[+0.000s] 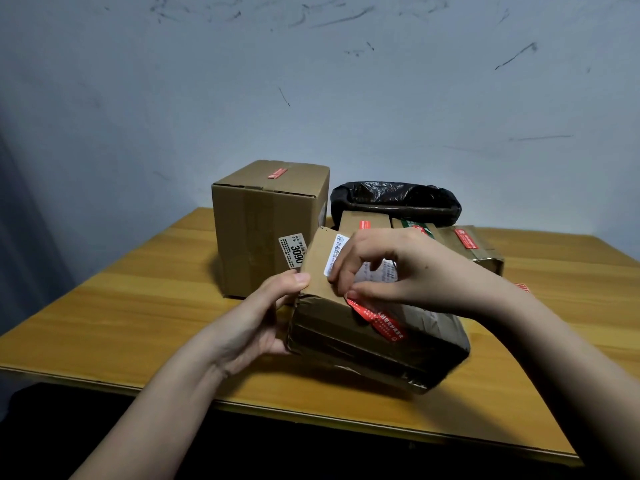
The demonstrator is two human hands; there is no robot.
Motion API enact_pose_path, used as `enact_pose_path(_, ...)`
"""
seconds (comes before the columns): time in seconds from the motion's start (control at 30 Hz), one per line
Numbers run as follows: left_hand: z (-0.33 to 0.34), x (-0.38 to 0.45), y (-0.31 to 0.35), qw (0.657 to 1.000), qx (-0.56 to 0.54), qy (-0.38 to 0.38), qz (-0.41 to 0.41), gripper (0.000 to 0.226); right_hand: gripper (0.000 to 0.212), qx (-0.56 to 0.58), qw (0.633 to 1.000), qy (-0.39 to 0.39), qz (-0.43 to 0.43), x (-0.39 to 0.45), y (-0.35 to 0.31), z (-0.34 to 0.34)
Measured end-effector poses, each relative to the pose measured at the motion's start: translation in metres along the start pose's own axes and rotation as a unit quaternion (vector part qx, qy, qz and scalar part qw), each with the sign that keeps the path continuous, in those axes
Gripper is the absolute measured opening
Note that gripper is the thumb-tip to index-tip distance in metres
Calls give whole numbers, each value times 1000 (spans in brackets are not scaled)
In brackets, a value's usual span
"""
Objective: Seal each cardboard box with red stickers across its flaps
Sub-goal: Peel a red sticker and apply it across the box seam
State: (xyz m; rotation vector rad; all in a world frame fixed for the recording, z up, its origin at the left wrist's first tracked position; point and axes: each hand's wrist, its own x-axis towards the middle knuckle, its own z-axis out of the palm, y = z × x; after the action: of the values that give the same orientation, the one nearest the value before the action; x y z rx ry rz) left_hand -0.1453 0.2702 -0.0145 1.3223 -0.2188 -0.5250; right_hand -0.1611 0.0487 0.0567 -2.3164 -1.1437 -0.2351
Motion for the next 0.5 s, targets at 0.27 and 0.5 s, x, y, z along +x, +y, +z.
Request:
enact_pose_path(0.27,1,-1,1,1000,-23,-19,-1,68,8,-66,998,18,-12,-5,-5,2)
enact_pose_path(0.5,3,-1,2,1000,-21,-12,0,75,14,-65,998,9,-2,-7,-10,0)
